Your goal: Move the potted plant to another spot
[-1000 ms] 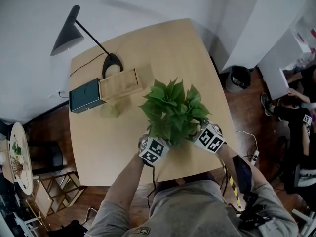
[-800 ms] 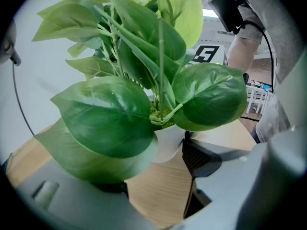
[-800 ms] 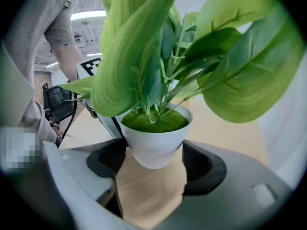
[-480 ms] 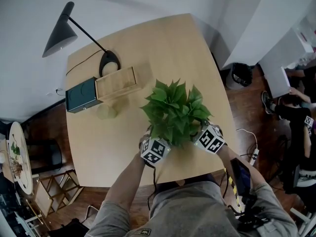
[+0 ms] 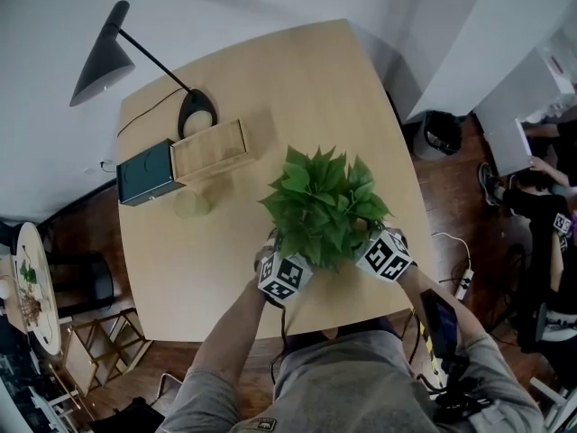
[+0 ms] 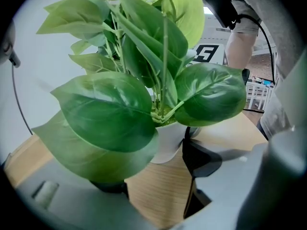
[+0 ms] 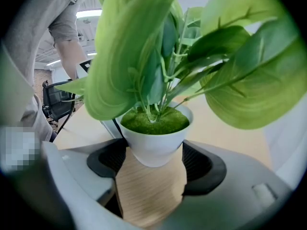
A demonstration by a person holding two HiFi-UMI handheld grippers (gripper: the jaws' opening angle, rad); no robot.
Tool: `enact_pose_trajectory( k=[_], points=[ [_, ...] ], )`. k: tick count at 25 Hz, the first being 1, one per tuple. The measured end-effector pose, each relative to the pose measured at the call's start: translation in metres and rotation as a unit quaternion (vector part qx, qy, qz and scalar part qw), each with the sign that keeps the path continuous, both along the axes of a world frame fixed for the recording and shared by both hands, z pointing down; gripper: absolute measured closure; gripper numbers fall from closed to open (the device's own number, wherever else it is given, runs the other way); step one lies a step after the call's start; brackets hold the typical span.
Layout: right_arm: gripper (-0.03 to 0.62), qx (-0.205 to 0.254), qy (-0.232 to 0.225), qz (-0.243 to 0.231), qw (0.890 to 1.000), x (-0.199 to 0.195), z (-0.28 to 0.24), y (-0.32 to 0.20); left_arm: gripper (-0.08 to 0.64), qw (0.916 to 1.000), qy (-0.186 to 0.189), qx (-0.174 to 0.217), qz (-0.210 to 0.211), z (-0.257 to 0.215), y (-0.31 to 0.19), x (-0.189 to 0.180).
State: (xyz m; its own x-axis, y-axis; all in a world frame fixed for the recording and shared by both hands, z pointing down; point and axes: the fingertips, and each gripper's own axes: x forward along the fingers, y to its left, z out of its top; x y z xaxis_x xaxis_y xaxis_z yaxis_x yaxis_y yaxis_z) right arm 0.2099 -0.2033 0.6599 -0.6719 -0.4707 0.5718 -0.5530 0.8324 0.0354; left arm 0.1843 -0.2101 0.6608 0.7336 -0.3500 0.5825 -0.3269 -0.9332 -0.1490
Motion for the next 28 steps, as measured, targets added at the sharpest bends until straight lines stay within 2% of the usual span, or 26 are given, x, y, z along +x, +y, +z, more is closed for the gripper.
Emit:
enact_pose_trajectory(
  k=[13, 17, 24, 28],
  points=[
    [0.212, 0.001, 0.002, -0.001, 1.000, 0.000, 0.000, 0.000, 0.210, 0.9999, 0.006, -0.006, -0.006, 0.001, 0.001, -0.002],
    [0.187, 0.000, 0.005, 0.003, 1.000, 0.005, 0.001, 0.001, 0.210, 0.9995, 0.013, -0.013, -0.025, 0.001, 0.002, -0.008],
    [0.186, -0.012, 0.001, 0.024, 1.000, 0.020, 0.005, 0.016, 0.212, 0.9981, 0.006, -0.022, -0.057, 0.006, 0.017, -0.030],
    [0.186, -0.012, -0.008, 0.028, 0.999, 0.025, 0.000, 0.027, 0.219, 0.9955, 0.018, -0.027, -0.089, 0.002, 0.028, -0.039]
  ],
)
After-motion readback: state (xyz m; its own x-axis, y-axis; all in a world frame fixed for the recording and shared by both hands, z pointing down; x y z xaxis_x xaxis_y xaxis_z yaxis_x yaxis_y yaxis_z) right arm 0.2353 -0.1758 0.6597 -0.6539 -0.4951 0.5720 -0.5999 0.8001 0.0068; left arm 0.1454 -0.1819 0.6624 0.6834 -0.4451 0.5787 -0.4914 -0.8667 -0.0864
